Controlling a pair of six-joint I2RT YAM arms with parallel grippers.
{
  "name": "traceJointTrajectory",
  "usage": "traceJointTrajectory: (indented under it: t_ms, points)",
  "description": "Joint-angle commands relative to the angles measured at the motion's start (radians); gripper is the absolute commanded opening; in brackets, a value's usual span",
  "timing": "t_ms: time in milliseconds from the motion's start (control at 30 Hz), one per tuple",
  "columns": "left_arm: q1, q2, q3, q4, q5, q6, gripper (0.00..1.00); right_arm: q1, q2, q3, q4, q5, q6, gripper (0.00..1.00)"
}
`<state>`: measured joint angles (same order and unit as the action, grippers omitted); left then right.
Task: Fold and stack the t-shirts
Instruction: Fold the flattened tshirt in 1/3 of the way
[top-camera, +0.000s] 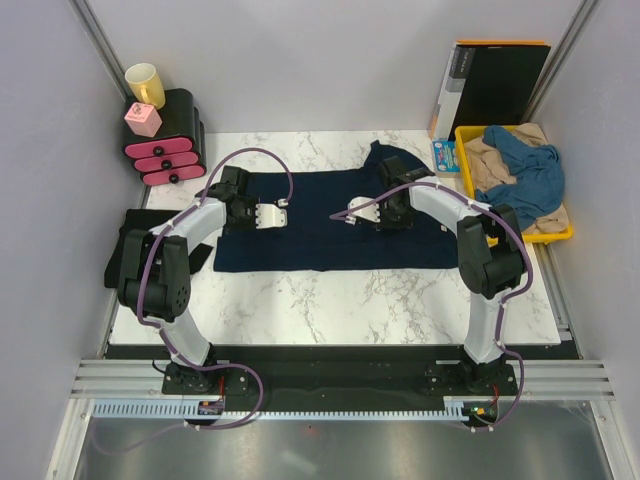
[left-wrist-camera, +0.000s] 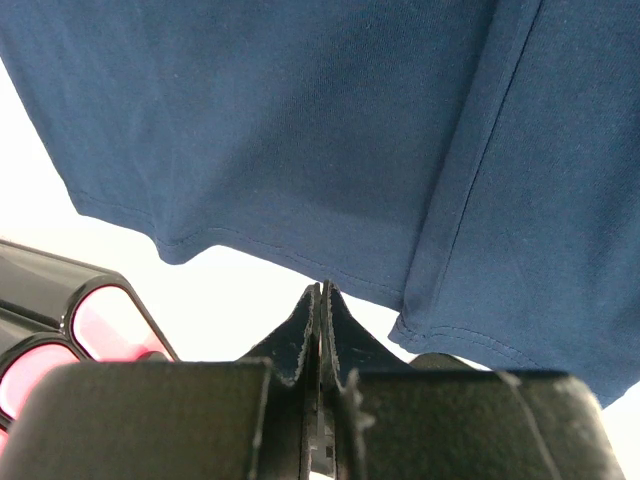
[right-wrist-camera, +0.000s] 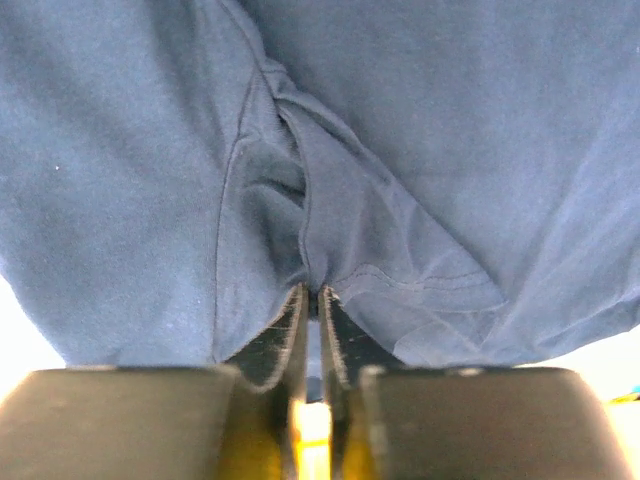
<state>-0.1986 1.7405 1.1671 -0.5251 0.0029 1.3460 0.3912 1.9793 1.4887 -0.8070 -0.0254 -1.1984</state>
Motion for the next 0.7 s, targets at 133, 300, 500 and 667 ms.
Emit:
traceJointTrajectory:
  t_ms: [133, 300, 500, 667]
  points:
    - [-0.004, -0.018, 0.026, 0.008, 0.014, -0.038, 0.02, 0.008, 0.013, 0.047, -0.003, -0.004, 0.011, 0.0]
    - [-0.004, -0.022, 0.026, 0.008, 0.014, -0.036, 0.02, 0.008, 0.015, 0.05, 0.029, 0.019, -0.004, 0.0]
    - [-0.004, -0.025, 0.02, 0.008, 0.017, -0.041, 0.02, 0.018, 0.041, 0.085, 0.107, 0.094, -0.039, 0.0]
    - [-0.004, -0.03, 0.016, 0.008, 0.02, -0.047, 0.02, 0.034, 0.081, 0.131, 0.158, 0.125, -0.073, 0.0]
